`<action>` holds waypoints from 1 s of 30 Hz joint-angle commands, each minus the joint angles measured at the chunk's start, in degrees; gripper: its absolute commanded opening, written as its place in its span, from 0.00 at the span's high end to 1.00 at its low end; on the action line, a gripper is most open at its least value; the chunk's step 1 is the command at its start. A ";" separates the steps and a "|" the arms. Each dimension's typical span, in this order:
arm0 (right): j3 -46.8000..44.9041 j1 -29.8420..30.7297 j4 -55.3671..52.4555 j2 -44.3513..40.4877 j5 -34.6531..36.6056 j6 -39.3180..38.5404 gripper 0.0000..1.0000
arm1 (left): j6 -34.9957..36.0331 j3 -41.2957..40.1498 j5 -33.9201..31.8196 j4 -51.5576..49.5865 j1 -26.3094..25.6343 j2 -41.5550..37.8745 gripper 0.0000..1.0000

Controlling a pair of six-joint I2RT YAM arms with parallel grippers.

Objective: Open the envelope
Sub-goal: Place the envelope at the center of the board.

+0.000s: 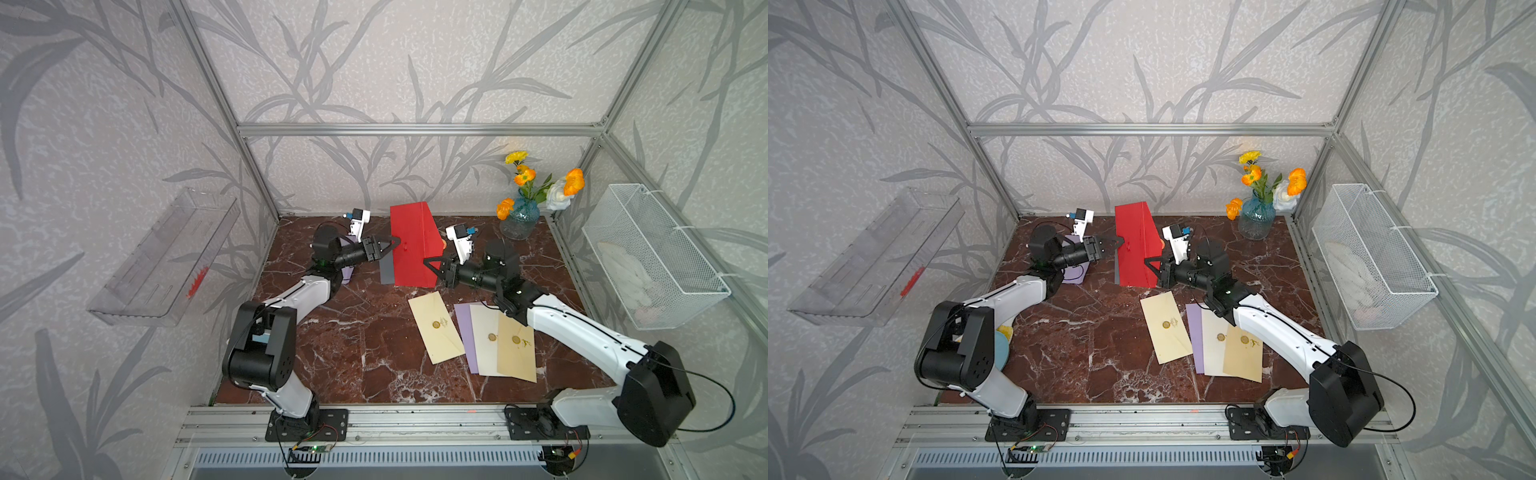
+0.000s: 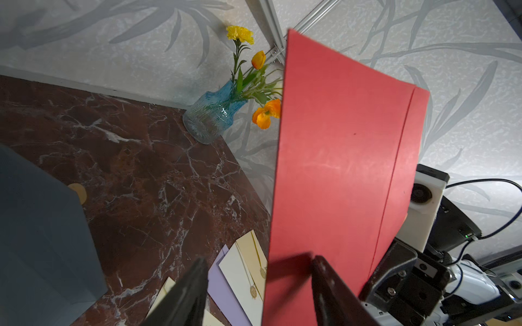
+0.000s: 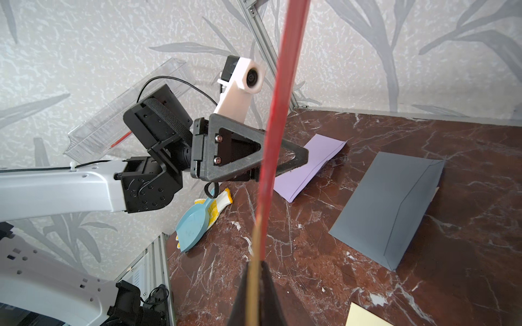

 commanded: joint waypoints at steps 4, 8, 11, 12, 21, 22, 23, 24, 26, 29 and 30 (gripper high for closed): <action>-1.41 -3.50 1.27 1.91 1.11 1.68 1.00 | 7.07 -3.06 -8.60 -8.37 2.55 -8.51 0.41; -1.30 -6.28 1.52 4.67 1.11 1.71 1.00 | 10.26 -5.07 -12.58 -12.61 2.67 -13.53 0.39; -0.64 -8.83 2.04 7.62 0.69 1.74 1.00 | 11.35 -5.95 -14.31 -14.93 2.67 -16.00 0.38; -0.14 -9.83 1.97 8.92 0.27 1.73 1.00 | 11.17 -6.38 -14.98 -15.05 2.56 -16.43 0.38; 8.02 -16.33 -3.44 22.51 -4.53 0.06 1.00 | 8.61 -8.73 -15.72 -13.32 2.56 -16.51 0.37; 9.55 -16.81 -4.61 24.02 -5.11 -0.43 1.00 | 8.74 -8.80 -15.87 -13.38 2.56 -16.54 0.37; 10.85 -17.34 -5.71 25.34 -5.61 -0.70 1.00 | 8.87 -8.96 -15.89 -13.59 2.57 -16.68 0.37; 12.34 -17.81 -6.55 26.77 -6.56 -1.01 1.00 | 9.04 -9.06 -16.03 -13.89 2.60 -16.89 0.37; 15.06 -18.70 -8.11 29.42 -7.78 -1.49 1.00 | 9.40 -9.28 -16.25 -14.35 2.58 -17.16 0.38; 19.62 -20.23 -11.16 33.76 -9.03 -1.56 1.00 | 9.83 -9.41 -16.14 -15.13 2.56 -17.27 0.39; 21.29 -20.89 -11.84 35.44 -9.90 -1.41 1.00 | 9.93 -9.46 -16.20 -15.31 2.64 -17.40 0.39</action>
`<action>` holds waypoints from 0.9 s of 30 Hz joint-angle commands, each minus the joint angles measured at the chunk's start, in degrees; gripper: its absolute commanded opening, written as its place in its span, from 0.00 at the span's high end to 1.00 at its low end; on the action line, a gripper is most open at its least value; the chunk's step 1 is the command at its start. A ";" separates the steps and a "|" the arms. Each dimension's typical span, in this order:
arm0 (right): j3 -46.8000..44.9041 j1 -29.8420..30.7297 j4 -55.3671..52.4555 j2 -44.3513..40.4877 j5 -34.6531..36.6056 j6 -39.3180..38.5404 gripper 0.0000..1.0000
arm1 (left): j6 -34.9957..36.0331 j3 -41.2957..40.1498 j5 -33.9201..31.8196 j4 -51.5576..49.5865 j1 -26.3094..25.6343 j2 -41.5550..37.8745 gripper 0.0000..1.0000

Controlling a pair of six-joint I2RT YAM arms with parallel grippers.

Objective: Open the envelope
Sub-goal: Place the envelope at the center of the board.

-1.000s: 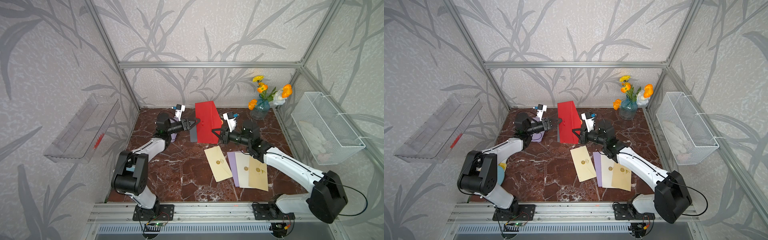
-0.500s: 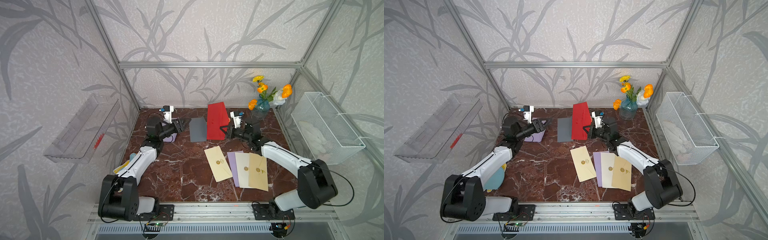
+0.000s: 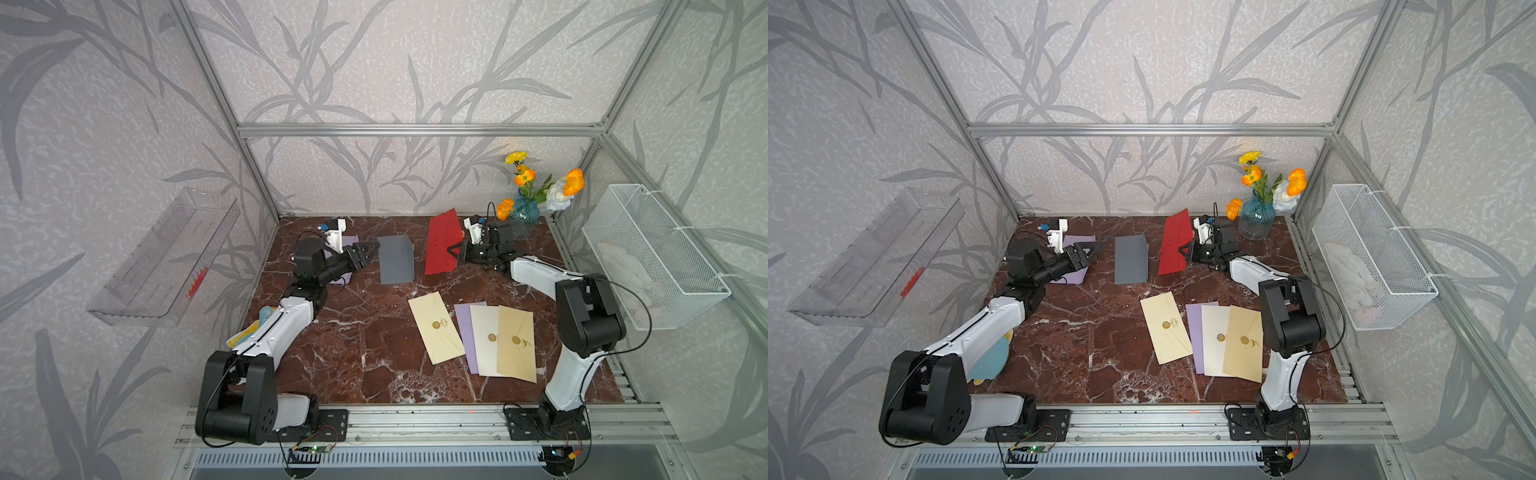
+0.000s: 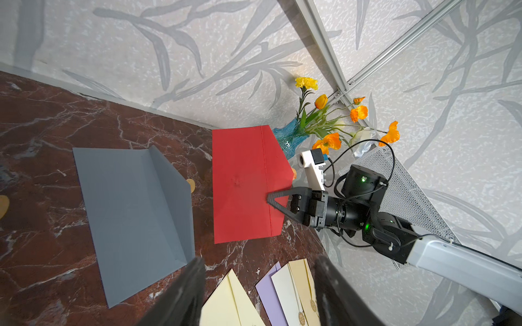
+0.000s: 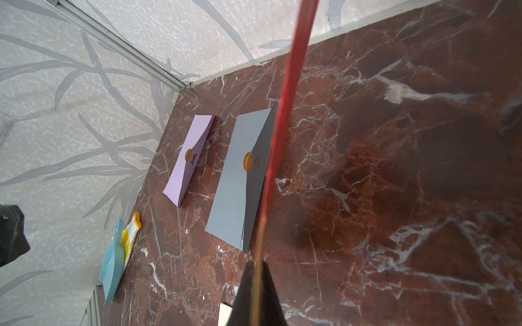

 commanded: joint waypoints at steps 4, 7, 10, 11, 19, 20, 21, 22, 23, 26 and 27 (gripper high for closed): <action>9.49 -3.42 -7.42 8.54 -6.06 -1.64 1.00 | 1.56 -0.82 -0.59 -1.02 -0.18 -1.17 0.39; 13.14 -4.41 -11.45 11.68 -6.93 -3.16 1.00 | 1.76 -0.89 -0.75 -1.30 -0.17 -1.14 0.39; 15.21 -5.04 -12.64 13.92 -8.71 -4.19 1.00 | 1.50 -1.09 -0.43 -0.86 -0.13 -0.79 0.40; 15.45 -5.20 -12.64 14.53 -9.02 -4.52 1.00 | 1.52 -1.13 -0.25 -1.02 -0.15 -0.73 0.40; 20.50 -5.91 -19.03 20.16 -10.09 -8.77 1.00 | 2.01 -0.82 -0.14 -1.90 -0.17 -0.78 0.40; 20.66 -6.16 -19.01 20.56 -9.79 -8.91 1.00 | 1.95 -0.82 -0.03 -1.90 -0.13 -0.66 0.40; 21.04 -6.42 -19.21 21.02 -9.38 -9.02 1.00 | 1.81 -0.89 -0.18 -1.90 -0.17 -0.66 0.40; 21.42 -6.66 -19.48 21.45 -9.32 -9.11 1.00 | 1.83 -0.91 -0.24 -1.81 -0.17 -0.57 0.40; 21.63 -6.92 -19.60 21.85 -9.40 -9.04 1.00 | 1.83 -0.93 -0.25 -1.89 -0.15 -0.60 0.41; 21.51 -7.40 -19.60 22.30 -9.24 -8.80 0.99 | 1.90 -0.89 -0.49 -1.99 -0.15 -0.82 0.41; 21.17 -7.49 -19.63 22.23 -9.06 -8.79 0.99 | 2.00 -0.83 -0.60 -2.08 -0.13 -0.84 0.41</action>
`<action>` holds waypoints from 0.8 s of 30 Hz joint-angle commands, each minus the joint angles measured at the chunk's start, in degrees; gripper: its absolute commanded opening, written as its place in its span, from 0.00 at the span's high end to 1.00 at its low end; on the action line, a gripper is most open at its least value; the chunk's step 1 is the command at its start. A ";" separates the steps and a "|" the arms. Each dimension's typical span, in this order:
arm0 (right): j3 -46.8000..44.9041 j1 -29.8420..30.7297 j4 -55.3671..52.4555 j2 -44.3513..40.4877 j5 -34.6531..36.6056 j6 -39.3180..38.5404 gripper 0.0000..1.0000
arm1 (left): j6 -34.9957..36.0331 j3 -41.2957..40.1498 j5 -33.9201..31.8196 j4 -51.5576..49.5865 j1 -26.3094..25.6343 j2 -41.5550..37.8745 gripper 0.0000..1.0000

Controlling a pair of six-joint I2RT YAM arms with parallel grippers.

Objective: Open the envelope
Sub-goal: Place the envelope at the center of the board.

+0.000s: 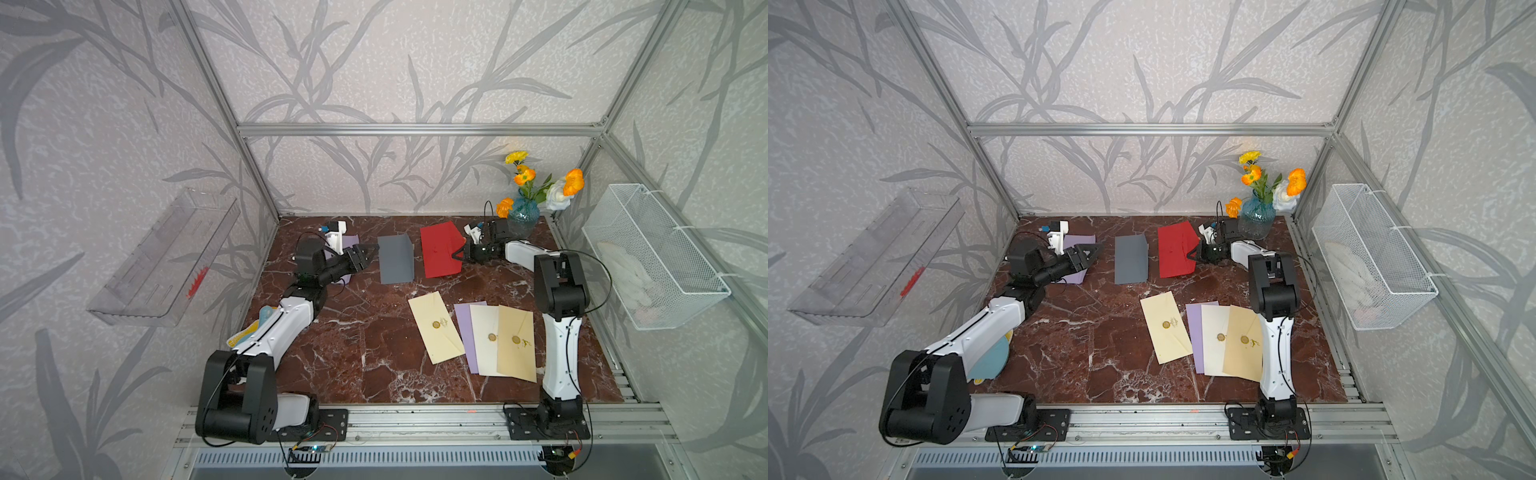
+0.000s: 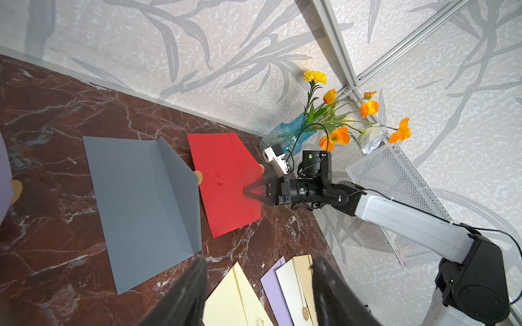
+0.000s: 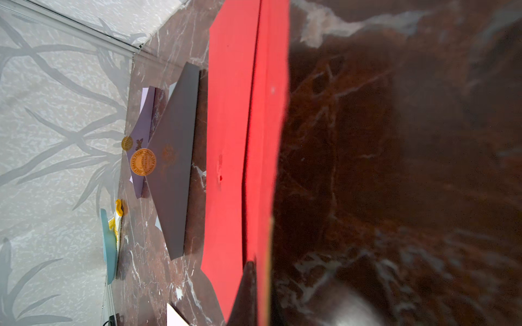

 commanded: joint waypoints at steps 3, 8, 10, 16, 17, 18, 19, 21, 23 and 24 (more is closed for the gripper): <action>-0.08 -0.96 -0.89 0.05 0.69 -1.37 0.99 | 1.23 -0.65 -0.13 -0.23 -0.14 -0.53 0.41; -0.25 -1.32 -1.80 -0.48 1.31 -2.20 0.83 | 0.92 -0.69 0.21 0.37 -0.12 -0.07 0.41; -0.38 -1.41 -1.99 -0.52 1.56 -2.26 0.78 | 0.94 -0.65 0.21 0.39 -0.15 -0.07 0.41; -1.38 -1.41 -1.98 -1.63 3.55 -2.46 0.67 | 1.22 -0.83 0.12 0.11 -0.08 -0.29 0.41; -1.60 -1.41 -1.98 -1.91 3.89 -2.38 0.66 | 1.25 -0.82 0.19 0.11 -0.09 -0.25 0.41; -1.95 -1.41 -1.78 -2.46 4.33 -2.37 0.64 | 1.13 -0.78 0.28 0.03 -0.09 -0.16 0.41; -2.62 -1.41 -1.65 -3.07 4.79 -2.30 0.63 | 1.07 -0.82 0.21 0.04 -0.02 -0.16 0.41; -4.15 -1.41 -1.10 -4.91 5.53 -2.05 0.62 | 0.78 -0.66 0.32 -0.02 -0.13 0.07 0.41; -6.09 -1.17 -0.35 -7.45 6.97 -1.94 0.60 | 0.57 -0.65 0.47 -0.16 -0.10 0.40 0.39; -7.30 -0.83 -0.17 -9.07 8.18 -2.08 0.59 | 0.41 -0.65 0.47 -0.29 -0.17 0.58 0.38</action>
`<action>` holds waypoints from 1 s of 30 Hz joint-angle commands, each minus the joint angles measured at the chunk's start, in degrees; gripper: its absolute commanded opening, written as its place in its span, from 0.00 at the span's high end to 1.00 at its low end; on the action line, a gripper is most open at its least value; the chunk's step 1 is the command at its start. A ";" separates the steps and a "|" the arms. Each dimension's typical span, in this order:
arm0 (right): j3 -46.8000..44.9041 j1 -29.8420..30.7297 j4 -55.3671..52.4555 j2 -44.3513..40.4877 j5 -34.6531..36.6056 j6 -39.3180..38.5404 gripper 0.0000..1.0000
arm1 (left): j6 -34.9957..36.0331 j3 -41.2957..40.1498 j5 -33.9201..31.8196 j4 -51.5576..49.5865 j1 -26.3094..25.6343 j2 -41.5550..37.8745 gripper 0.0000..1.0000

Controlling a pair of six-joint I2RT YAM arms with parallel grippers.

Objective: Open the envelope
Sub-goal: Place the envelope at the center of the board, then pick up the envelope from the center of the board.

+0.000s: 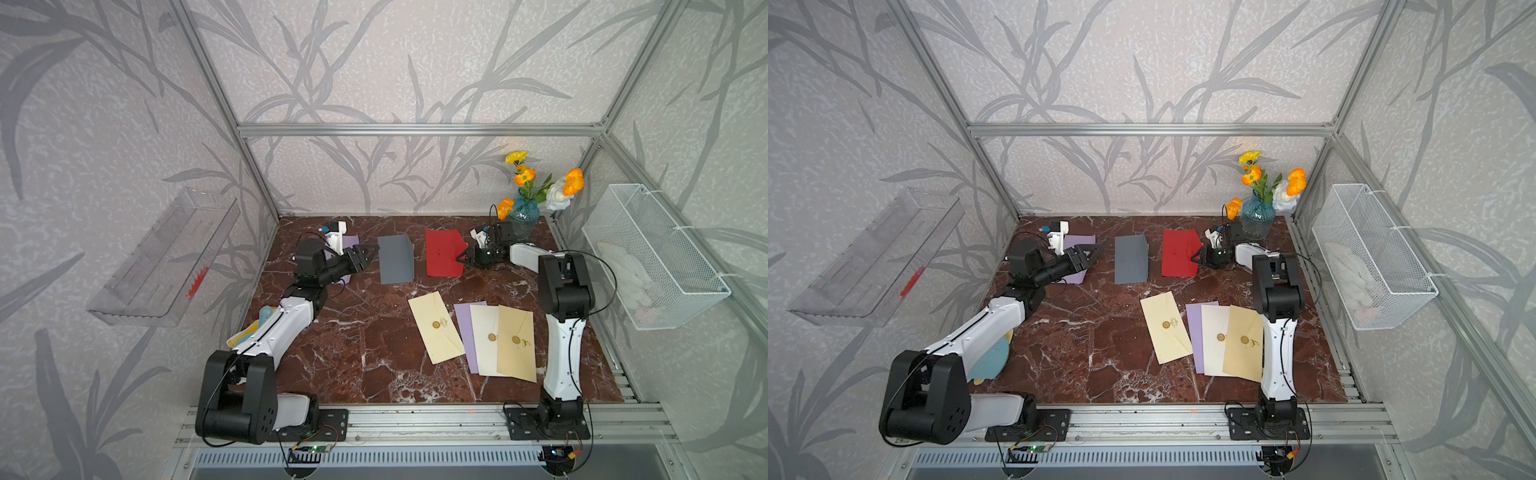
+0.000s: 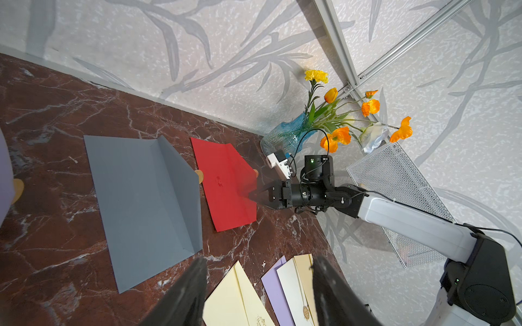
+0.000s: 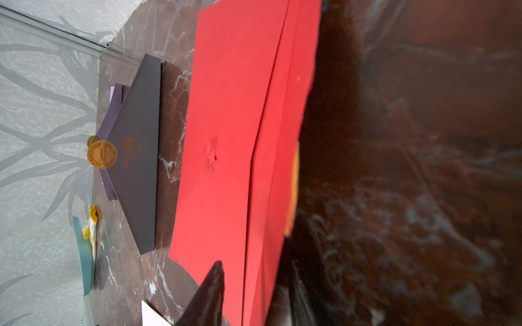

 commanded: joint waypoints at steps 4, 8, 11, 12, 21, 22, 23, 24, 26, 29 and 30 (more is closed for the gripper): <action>-6.01 2.41 -0.24 -12.08 8.50 -1.90 0.58 | -0.16 -0.48 1.69 0.14 -0.31 1.77 0.27; -10.38 4.52 -0.44 -17.89 13.56 -2.11 0.58 | -0.93 -0.43 2.37 0.59 -0.80 2.92 0.23; -13.53 7.06 -1.31 -22.12 16.63 -2.53 0.58 | -1.54 -0.47 2.06 -0.04 -1.46 3.95 0.22; -14.69 8.17 -1.29 -23.48 16.78 -2.57 0.58 | -1.87 -0.56 2.09 -0.32 -1.88 4.63 0.22; -25.06 17.74 0.09 -29.37 16.23 1.82 0.57 | -4.61 -3.78 2.64 -1.26 -6.13 9.53 0.25; -26.20 18.52 0.15 -30.56 16.24 2.27 0.57 | -4.85 -4.17 2.55 -1.58 -6.44 9.71 0.25; -27.42 19.33 0.31 -31.33 16.37 2.66 0.57 | -5.16 -4.62 2.65 -1.45 -6.82 10.08 0.25; -28.58 20.07 0.51 -31.53 16.65 3.06 0.57 | -5.35 -4.86 2.80 -1.58 -7.26 10.44 0.25; -30.14 20.95 0.38 -31.68 16.94 3.38 0.57 | -5.53 -5.11 3.15 -2.33 -7.94 11.21 0.26; -32.27 21.39 0.32 -32.41 17.34 3.75 0.57 | -5.85 -5.55 3.24 -3.01 -8.50 11.94 0.26; -32.88 21.42 0.25 -32.66 17.50 3.83 0.57 | -6.19 -5.70 3.31 -2.81 -8.68 12.21 0.26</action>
